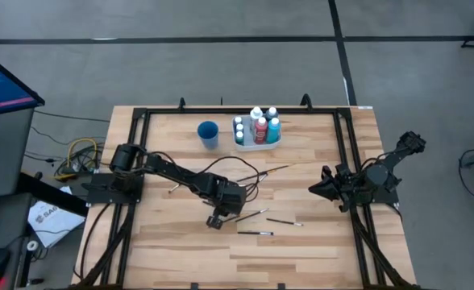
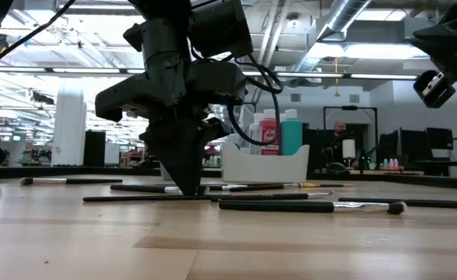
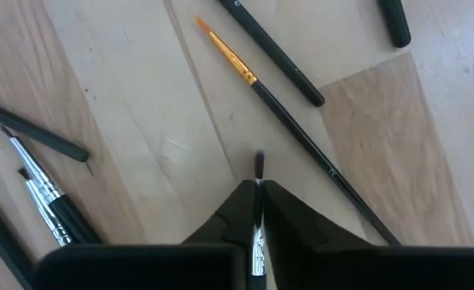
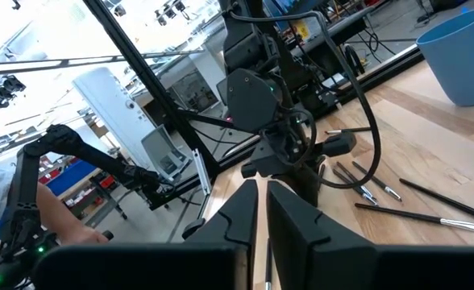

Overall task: Pick & Place Paint Supplies
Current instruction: Put the silver and black paint brush into the blue cup

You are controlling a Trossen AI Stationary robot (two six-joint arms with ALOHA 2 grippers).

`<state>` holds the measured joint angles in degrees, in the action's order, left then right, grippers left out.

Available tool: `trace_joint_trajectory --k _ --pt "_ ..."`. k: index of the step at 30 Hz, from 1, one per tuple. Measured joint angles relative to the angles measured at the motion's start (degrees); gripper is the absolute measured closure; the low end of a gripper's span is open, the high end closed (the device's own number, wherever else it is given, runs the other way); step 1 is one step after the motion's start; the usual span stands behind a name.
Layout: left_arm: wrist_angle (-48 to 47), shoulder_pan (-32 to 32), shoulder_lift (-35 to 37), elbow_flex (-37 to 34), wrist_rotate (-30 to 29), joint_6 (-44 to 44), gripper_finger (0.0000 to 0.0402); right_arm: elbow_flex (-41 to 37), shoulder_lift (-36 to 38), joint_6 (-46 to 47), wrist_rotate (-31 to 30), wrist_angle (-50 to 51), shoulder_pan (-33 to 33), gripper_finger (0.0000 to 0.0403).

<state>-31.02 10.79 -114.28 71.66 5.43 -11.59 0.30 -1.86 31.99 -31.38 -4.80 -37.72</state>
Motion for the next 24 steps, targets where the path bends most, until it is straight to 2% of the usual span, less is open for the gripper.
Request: trace_joint_trajectory --k 6,12,19,24 --pt "-0.03 -0.03 0.84 0.01 0.17 2.06 0.0396 -0.01 0.0 0.01 0.0 0.0 0.01 0.0379" --pt "-0.14 -1.34 7.98 -0.25 0.09 8.02 0.0399 0.0 0.01 0.0 -0.02 -0.08 0.01 0.0379" --pt "2.19 -4.78 22.33 -0.31 -13.26 14.96 0.04 -0.02 0.01 0.02 -0.01 -0.17 0.0 0.038" --pt "5.56 -8.43 33.76 -0.31 -26.1 14.89 0.04 -0.02 0.0 0.0 -0.02 -0.15 -0.01 0.038"
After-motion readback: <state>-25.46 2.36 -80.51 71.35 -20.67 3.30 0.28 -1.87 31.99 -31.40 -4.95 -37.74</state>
